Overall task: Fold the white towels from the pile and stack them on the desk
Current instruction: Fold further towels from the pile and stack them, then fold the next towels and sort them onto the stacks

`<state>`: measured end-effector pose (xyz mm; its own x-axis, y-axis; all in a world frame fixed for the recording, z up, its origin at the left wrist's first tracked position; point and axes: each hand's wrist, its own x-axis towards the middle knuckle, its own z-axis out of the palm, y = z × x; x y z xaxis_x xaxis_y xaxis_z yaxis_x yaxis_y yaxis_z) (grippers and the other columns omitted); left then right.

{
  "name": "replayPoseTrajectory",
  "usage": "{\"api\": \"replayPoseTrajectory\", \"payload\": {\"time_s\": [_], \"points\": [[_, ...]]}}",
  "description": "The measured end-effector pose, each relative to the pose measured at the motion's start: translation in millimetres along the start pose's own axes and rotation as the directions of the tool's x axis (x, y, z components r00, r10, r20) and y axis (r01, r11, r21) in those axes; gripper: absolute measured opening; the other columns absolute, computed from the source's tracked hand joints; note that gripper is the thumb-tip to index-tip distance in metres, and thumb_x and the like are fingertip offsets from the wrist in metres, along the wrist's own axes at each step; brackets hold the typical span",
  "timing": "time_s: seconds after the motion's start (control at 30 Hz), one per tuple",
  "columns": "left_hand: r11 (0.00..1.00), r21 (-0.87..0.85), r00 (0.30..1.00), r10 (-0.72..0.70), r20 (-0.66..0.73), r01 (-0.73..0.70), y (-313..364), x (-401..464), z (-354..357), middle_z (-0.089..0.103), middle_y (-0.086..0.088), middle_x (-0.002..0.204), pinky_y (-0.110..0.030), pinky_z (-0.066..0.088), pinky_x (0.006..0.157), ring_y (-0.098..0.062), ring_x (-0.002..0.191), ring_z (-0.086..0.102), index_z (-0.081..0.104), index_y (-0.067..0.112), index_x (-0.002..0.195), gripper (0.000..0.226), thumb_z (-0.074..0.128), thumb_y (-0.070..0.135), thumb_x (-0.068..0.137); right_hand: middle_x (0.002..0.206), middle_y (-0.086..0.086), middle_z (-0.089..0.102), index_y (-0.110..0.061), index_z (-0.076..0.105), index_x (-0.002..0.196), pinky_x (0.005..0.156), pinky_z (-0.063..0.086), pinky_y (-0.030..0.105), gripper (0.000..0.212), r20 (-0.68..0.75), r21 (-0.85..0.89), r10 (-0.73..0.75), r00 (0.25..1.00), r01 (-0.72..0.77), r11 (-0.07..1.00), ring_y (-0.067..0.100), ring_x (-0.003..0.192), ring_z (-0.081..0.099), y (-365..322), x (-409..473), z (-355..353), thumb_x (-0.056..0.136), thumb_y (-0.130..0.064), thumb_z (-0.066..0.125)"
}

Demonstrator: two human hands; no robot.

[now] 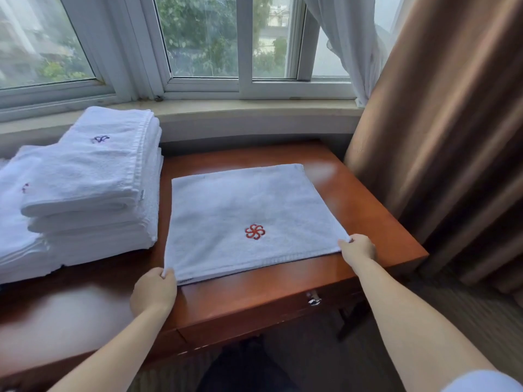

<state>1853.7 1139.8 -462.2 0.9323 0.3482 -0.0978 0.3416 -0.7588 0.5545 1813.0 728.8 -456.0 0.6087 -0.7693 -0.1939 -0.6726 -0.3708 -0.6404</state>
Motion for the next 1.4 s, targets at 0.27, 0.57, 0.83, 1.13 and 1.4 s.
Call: {"api": "replayPoseTrajectory", "payload": {"time_s": [0.27, 0.57, 0.83, 1.13, 1.4], "points": [[0.997, -0.069, 0.999, -0.027, -0.018, 0.026, 1.5, -3.6, -1.7, 0.057, -0.012, 0.066, -0.036, 0.037, 0.062, -0.030, 0.067, 0.050, 0.055, 0.004, 0.069, 0.026, 0.047, 0.021, 0.087, 0.094, 0.016, 0.062, -0.003, 0.060, 0.086, 0.069, 0.044, 0.032, 0.017, -0.005, -0.021, 0.006, 1.000, -0.006, 1.000, 0.033, 0.082, 0.054, -7.1, -0.9, 0.2, 0.092, -0.015, 0.050], [0.999, -0.045, 1.000, 0.007, 0.004, -0.007, 0.5, -6.9, -1.1, 0.057, -0.009, 0.077, -0.037, 0.041, 0.069, -0.029, 0.072, 0.051, 0.052, 0.009, 0.064, 0.024, 0.051, 0.024, 0.083, 0.113, 0.021, 0.061, 0.002, 0.062, 0.106, 0.074, 0.046, 0.033, 0.023, -0.037, -0.060, 0.028, 0.999, -0.030, 0.998, 0.038, 0.100, 0.058, -12.1, -0.9, -0.5, 0.095, -0.014, 0.049], [0.989, -0.058, 0.971, -0.121, 0.205, 0.136, 14.8, 3.8, -10.1, 0.039, 0.006, 0.033, -0.026, 0.024, 0.047, -0.022, 0.049, 0.042, 0.040, 0.015, 0.039, 0.039, 0.061, 0.010, 0.072, 0.102, 0.011, 0.055, -0.011, 0.063, 0.092, 0.073, 0.045, 0.031, 0.013, 0.018, 0.033, 0.061, 0.998, -0.061, 0.998, 0.031, 0.092, 0.050, -20.2, 1.1, -1.7, 0.086, -0.010, 0.052], [0.865, -0.293, 0.846, -0.236, 0.478, 0.407, 17.2, 23.4, -22.1, 0.053, -0.013, 0.074, -0.023, 0.025, 0.046, -0.019, 0.052, 0.039, 0.060, 0.002, 0.081, 0.017, 0.068, 0.015, 0.085, 0.066, 0.005, 0.040, -0.010, 0.055, 0.070, 0.055, 0.033, 0.030, 0.015, 0.208, 0.316, 0.083, 0.975, -0.147, 0.937, 0.018, 0.057, 0.035, -29.1, 5.8, -4.2, 0.086, -0.012, 0.056], [0.594, -0.694, 0.913, -0.260, 0.313, 0.407, 19.6, 22.7, -38.8, 0.059, -0.013, 0.072, -0.017, 0.049, 0.039, -0.018, 0.057, 0.056, 0.060, 0.002, 0.080, 0.013, 0.071, 0.007, 0.083, 0.090, 0.018, 0.062, -0.002, 0.056, 0.086, 0.076, 0.052, 0.040, 0.008, -0.088, 0.465, 0.122, 0.989, -0.068, 0.883, 0.036, 0.084, 0.063, -44.2, -4.2, -20.9, 0.081, -0.003, 0.049]]}}
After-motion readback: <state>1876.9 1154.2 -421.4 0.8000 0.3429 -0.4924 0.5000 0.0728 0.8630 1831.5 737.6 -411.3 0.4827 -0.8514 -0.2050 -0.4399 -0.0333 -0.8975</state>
